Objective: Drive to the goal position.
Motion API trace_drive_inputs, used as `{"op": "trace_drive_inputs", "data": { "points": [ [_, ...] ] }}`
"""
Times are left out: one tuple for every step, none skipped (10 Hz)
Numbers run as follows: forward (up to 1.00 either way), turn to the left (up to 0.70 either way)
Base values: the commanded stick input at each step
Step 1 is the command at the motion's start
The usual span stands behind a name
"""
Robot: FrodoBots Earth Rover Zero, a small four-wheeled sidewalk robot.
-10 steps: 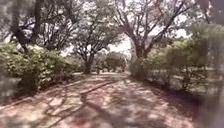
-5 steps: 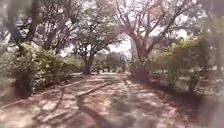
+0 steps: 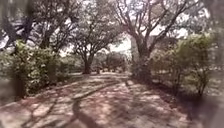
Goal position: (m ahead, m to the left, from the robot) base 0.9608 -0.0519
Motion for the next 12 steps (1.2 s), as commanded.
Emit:
{"op": "trace_drive_inputs", "data": {
  "points": [
    [0.50,0.00],
    [0.50,0.00],
    [0.50,0.00],
    [0.50,0.00],
    [0.50,0.00],
    [0.50,0.00],
    [0.50,0.00],
    [0.50,0.00],
    [0.50,0.00],
    [0.50,0.00],
    [0.50,0.00],
    [0.50,0.00]
  ]
}}
